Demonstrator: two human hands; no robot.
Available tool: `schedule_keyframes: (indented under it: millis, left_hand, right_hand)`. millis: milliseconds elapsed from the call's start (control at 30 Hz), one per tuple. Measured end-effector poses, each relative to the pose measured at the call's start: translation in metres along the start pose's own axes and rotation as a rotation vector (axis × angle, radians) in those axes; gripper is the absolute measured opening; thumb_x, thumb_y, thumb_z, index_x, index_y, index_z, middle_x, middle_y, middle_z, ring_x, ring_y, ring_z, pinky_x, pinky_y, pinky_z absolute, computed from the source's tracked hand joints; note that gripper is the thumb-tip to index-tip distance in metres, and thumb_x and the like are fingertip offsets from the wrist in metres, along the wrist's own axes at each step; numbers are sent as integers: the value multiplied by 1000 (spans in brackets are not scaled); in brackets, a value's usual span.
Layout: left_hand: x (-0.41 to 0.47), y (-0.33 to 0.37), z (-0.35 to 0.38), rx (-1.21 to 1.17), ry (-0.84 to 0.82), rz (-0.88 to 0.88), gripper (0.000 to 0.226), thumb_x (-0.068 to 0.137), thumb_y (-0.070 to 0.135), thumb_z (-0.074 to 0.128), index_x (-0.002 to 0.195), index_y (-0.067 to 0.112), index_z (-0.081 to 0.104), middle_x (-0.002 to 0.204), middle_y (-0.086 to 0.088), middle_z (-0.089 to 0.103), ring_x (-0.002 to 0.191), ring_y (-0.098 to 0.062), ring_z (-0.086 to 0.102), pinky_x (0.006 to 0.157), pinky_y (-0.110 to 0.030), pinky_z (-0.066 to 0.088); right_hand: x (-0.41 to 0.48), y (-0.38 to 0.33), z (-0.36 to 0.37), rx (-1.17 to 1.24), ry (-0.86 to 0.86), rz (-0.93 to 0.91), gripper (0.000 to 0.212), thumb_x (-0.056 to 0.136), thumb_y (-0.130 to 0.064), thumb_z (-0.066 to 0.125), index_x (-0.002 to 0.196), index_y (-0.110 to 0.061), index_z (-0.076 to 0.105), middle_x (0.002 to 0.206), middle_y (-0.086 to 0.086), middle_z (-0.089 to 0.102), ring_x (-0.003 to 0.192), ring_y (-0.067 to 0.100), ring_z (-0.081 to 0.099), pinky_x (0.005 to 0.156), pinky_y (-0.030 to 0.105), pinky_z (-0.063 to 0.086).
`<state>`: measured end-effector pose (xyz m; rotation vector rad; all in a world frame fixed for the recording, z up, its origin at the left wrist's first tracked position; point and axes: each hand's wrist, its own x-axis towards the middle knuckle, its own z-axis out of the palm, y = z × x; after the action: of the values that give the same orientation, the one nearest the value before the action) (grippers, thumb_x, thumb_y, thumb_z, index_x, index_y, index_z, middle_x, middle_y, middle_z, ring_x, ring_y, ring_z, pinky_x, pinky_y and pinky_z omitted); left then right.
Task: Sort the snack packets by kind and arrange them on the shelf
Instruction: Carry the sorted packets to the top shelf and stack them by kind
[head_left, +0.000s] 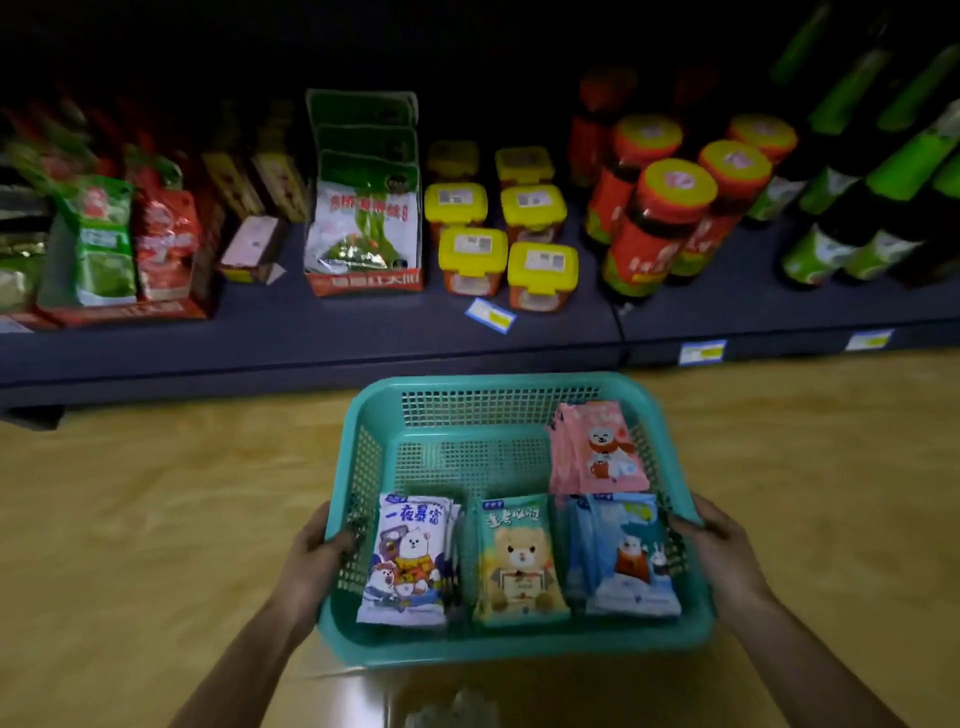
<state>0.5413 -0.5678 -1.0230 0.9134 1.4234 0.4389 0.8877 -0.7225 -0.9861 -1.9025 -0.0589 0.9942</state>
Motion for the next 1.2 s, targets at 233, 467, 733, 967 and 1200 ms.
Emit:
schedule_keyframes:
  millis: [233, 467, 733, 967, 1200]
  left_hand:
    - [53, -60, 18, -31, 22, 24, 43, 87, -10, 40, 109, 22, 58, 92, -10, 70, 66, -18, 70, 51, -28, 55]
    - [75, -64, 29, -72, 62, 140, 36, 87, -9, 39, 104, 17, 57, 83, -4, 67, 58, -8, 65, 46, -19, 50]
    - [59, -67, 31, 154, 392, 508, 29, 87, -4, 53, 113, 9, 54, 101, -1, 56, 88, -14, 51, 75, -28, 42]
    - [35, -76, 29, 356, 332, 646, 26, 83, -8, 54, 91, 16, 61, 87, 6, 61, 75, -4, 57, 64, -14, 42]
    - [22, -73, 25, 335, 276, 555, 24, 86, -7, 51, 100, 10, 62, 96, 0, 63, 83, 7, 58, 68, -7, 46]
  right_hand:
    - [53, 62, 15, 11, 36, -26, 35, 86, 9, 52, 116, -7, 60, 76, 4, 71, 61, 17, 66, 64, 32, 56]
    - [82, 73, 23, -109, 58, -156, 29, 88, 6, 53, 111, -11, 58, 64, -12, 72, 53, 0, 63, 52, 15, 53]
    - [-11, 43, 122, -525, -344, -655, 22, 90, -21, 57, 111, -25, 58, 99, -23, 57, 84, -12, 58, 67, 2, 45]
    - [-23, 94, 216, -904, -436, -392, 71, 86, -36, 59, 138, 2, 30, 134, 17, 43, 122, 28, 45, 99, 35, 41]
    - [-30, 112, 229, -905, -226, -458, 87, 71, -41, 76, 134, -4, 29, 134, 13, 37, 126, 26, 36, 105, 31, 31]
